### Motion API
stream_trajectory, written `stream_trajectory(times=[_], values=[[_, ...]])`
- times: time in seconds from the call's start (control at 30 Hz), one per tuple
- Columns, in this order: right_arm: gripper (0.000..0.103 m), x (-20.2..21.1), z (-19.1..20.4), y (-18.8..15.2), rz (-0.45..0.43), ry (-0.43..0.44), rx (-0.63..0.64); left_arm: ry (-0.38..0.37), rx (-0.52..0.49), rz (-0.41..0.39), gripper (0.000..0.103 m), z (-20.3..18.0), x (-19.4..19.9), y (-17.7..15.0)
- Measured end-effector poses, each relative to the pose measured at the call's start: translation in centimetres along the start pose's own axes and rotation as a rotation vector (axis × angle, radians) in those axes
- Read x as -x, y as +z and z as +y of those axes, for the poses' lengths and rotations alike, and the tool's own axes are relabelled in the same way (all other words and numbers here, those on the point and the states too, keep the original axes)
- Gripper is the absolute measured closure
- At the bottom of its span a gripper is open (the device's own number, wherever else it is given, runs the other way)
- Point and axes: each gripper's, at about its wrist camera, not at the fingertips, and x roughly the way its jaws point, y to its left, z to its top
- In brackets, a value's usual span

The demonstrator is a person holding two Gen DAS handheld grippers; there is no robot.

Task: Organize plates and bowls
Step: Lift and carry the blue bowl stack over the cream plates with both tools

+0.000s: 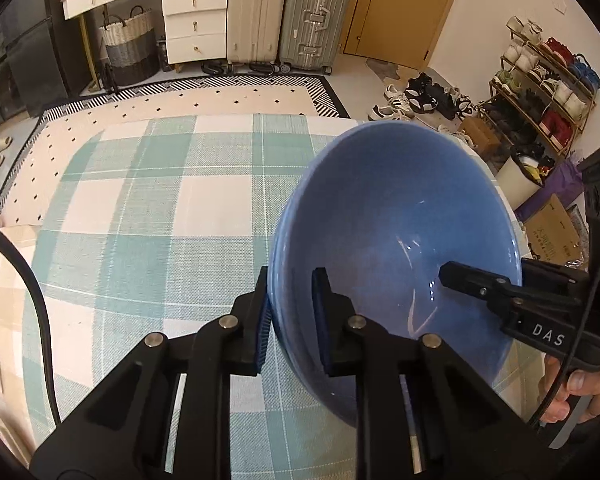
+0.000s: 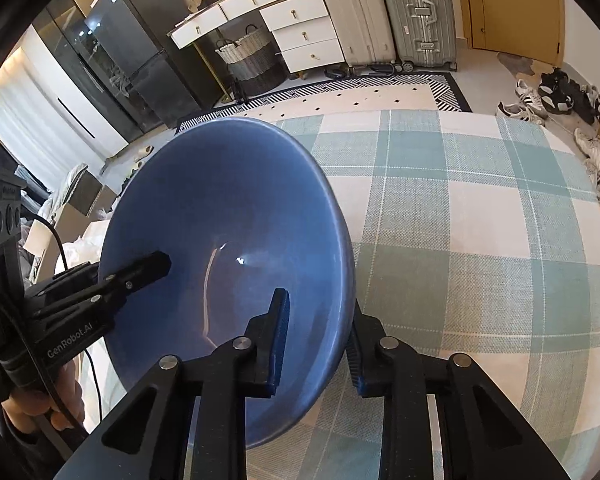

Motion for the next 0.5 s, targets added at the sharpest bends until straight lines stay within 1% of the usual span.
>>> stream_trajectory(times=[0.07, 0.27, 0.5], values=[[0.076, 0.4, 0.3, -0.1, -0.008, -0.011, 0.005, -0.002, -0.003, -0.003, 0.087, -0.2, 0.5, -0.4], [0.076, 2.9, 1.6, -0.9, -0.046, -0.002, 0.024, 0.015, 0.005, -0.024, 0.087, -0.2, 2.4, -1.6], [0.076, 5.0, 3.3, -1.9, -0.068, 0.004, 0.045, 0.026, 0.019, -0.047, 0.089, -0.1, 5.0, -3.0]])
